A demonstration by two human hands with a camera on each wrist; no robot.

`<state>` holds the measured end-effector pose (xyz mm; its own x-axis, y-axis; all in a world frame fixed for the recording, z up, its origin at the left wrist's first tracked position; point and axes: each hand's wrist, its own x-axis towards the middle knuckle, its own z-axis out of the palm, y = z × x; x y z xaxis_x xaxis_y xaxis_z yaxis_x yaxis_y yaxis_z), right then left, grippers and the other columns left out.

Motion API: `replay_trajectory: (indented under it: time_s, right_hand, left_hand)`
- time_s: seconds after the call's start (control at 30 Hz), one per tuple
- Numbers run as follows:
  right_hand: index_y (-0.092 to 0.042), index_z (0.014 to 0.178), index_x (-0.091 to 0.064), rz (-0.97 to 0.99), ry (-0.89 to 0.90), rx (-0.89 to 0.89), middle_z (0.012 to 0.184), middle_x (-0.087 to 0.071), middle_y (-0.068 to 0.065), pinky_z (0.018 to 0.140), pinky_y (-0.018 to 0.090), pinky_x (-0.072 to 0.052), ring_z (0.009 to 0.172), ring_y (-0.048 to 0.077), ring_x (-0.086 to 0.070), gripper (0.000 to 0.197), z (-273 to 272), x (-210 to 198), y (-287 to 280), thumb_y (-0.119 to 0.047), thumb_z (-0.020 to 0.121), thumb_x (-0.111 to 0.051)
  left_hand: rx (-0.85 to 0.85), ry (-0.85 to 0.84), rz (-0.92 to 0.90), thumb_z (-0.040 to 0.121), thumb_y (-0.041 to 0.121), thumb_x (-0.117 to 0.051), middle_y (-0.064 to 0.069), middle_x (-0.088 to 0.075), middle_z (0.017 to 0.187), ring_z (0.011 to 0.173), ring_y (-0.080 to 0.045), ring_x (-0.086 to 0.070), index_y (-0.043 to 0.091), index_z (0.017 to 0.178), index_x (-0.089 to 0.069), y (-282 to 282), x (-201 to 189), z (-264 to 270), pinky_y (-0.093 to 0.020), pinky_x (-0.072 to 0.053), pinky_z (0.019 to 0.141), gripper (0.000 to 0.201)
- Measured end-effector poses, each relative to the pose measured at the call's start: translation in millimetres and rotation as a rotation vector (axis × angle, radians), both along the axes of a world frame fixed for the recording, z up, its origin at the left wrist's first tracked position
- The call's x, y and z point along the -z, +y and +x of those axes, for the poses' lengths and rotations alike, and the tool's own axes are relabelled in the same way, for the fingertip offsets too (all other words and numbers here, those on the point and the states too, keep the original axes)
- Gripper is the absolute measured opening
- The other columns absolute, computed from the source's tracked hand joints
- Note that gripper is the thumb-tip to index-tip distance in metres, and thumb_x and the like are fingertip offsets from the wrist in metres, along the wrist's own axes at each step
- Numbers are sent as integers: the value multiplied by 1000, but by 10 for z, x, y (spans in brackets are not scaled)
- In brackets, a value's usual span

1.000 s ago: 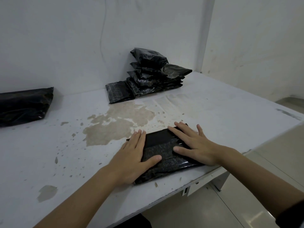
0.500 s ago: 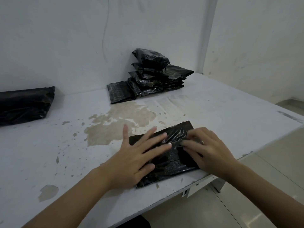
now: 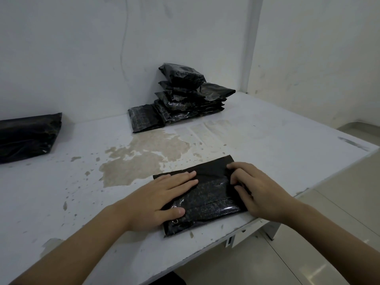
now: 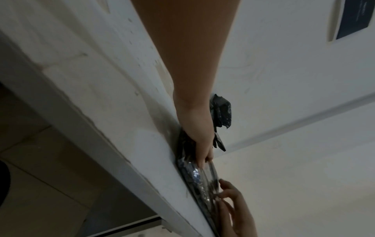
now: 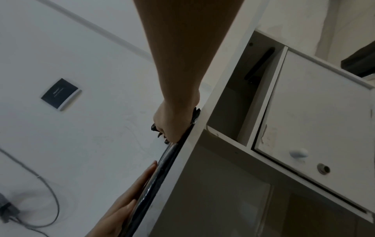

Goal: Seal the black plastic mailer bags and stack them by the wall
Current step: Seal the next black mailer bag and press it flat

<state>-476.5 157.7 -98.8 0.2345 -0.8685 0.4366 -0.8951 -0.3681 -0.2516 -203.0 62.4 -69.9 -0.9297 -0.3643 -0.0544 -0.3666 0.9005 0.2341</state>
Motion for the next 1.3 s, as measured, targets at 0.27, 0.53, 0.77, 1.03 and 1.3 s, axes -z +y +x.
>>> replay_trajectory:
  time_s: [0.27,0.53,0.77,1.03,1.3]
  right_hand:
    - [-37,147,14,541,218,24,153,23,-20,112,28,19,138,-7,23,70,-29,-133,-74,-10,97,-26]
    - [-38,148,11,558,187,20,152,22,-22,111,27,20,138,-7,23,71,-22,-155,-62,-9,96,-28]
    - [-38,149,-16,503,34,25,155,-5,-23,119,33,1,141,-8,-6,72,-35,-192,-101,-12,85,-36]
    - [-23,123,-64,462,-105,-8,128,-55,-16,103,10,-31,119,-2,-47,52,45,-454,-300,-23,72,-51]
    - [-14,98,-72,204,-260,197,99,-69,-1,70,5,-38,81,8,-58,18,138,-473,-1199,-6,88,-59]
  left_hand:
    - [-201,-57,203,88,68,-30,33,36,143,133,13,29,49,139,24,-37,53,47,-14,11,110,77]
    - [-292,-173,40,88,66,-44,15,47,142,132,-6,43,38,133,41,-39,-73,-20,-50,34,103,100]
    - [174,-85,-99,84,12,-28,18,6,158,137,2,31,34,151,-8,121,-78,-372,-31,23,113,73]
    - [141,32,2,98,52,-26,26,3,156,141,5,18,40,150,-9,90,134,-131,-28,20,114,56]
    - [171,86,-38,100,50,-26,31,3,155,144,0,14,43,150,-9,88,206,22,-34,15,116,53]
